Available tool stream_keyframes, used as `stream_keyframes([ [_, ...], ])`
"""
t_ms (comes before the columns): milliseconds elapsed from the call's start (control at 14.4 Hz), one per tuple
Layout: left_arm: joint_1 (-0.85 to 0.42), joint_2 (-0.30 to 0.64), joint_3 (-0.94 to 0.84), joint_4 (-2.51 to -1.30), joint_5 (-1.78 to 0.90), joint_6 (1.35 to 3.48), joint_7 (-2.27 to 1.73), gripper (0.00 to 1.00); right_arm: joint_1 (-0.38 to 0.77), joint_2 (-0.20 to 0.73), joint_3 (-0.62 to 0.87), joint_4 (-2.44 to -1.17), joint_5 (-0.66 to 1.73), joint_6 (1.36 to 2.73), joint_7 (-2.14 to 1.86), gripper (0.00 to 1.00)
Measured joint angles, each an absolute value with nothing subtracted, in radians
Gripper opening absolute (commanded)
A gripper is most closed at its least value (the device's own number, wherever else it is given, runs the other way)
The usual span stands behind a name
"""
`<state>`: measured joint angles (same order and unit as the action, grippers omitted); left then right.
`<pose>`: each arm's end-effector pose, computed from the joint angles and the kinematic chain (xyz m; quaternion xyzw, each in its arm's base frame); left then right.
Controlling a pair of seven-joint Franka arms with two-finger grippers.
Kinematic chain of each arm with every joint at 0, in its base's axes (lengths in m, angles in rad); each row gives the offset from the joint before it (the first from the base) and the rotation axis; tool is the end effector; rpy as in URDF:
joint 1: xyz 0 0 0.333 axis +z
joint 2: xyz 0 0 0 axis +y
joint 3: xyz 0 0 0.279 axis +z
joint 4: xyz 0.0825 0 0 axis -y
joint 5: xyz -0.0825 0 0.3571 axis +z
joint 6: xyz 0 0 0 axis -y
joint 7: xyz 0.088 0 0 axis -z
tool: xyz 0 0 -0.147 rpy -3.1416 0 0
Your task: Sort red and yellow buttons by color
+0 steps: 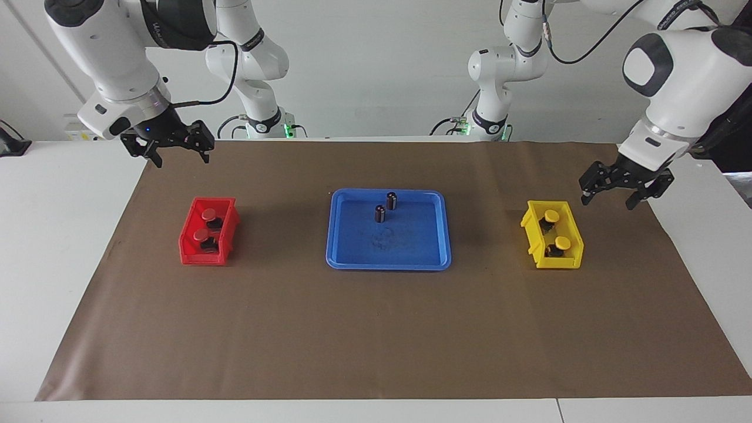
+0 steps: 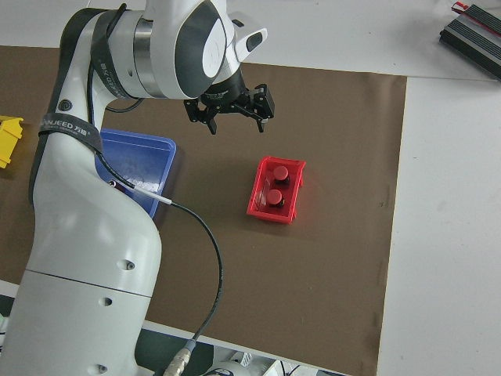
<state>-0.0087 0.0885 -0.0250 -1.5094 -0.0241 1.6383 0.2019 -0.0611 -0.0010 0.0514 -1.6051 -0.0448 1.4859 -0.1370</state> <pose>0.5595 -0.0218 0.5331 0.9929 -0.1169 0.0212 0.0114 0.5118 -0.0118 0.5264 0.9960 0.0629 -0.0605 0.0180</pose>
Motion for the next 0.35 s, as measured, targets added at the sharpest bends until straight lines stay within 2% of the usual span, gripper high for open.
stream_keyframes([
  [348,-0.036,0.087,-0.032,-1.426,-0.024,1.473,0.202,1.00,-0.062,-0.001,0.049,-1.605,-0.040,1.484,-0.133,1.00],
])
